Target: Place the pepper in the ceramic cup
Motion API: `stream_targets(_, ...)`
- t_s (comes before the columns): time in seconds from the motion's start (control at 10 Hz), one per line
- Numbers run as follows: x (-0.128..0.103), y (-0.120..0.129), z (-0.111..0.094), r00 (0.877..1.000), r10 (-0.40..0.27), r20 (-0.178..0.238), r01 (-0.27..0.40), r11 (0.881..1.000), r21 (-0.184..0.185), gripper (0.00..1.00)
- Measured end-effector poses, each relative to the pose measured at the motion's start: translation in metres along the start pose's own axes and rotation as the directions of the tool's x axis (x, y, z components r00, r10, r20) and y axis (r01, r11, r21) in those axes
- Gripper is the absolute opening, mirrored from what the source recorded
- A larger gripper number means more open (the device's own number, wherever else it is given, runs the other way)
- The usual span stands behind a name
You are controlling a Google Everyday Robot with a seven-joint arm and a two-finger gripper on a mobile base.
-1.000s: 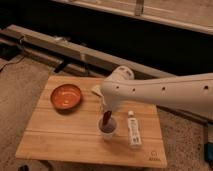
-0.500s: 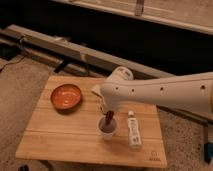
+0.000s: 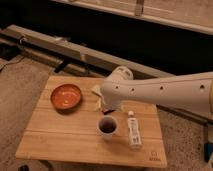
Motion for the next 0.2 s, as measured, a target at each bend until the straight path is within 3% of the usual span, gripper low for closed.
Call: stream_targets(0.2, -0.004, 0.0034, -0.0013, 1.0, -0.002, 0.003, 0.002, 1.0, -0.009, 0.8)
